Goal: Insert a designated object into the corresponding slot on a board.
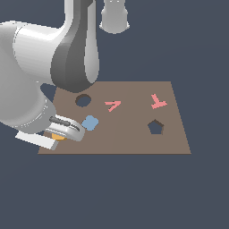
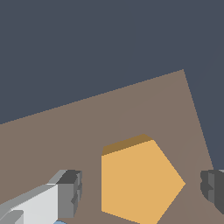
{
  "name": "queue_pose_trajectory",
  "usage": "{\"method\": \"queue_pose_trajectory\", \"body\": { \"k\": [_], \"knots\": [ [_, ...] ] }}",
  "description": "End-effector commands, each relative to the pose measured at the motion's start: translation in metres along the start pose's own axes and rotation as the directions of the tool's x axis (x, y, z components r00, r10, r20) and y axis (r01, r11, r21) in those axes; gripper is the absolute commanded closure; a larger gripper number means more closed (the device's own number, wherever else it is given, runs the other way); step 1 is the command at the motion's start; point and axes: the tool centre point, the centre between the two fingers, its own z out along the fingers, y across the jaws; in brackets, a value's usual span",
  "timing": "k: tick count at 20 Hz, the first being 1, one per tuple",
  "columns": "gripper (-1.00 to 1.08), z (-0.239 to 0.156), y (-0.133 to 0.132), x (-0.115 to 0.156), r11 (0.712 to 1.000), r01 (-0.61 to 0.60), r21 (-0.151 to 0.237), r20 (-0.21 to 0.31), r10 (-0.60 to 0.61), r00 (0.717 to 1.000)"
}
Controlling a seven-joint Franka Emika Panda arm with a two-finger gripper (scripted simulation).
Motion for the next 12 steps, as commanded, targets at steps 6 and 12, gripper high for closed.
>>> {"method": "queue_pose_trajectory", "body": {
  "k": [6, 12],
  "knots": [
    [1.08, 0.0152, 0.0000, -0.0002, 1.000, -0.001, 0.000, 0.001, 0.001, 1.000],
    [1.08, 0.0152, 0.0000, -0.0002, 1.000, -0.001, 0.000, 0.001, 0.001, 1.000]
  ]
}}
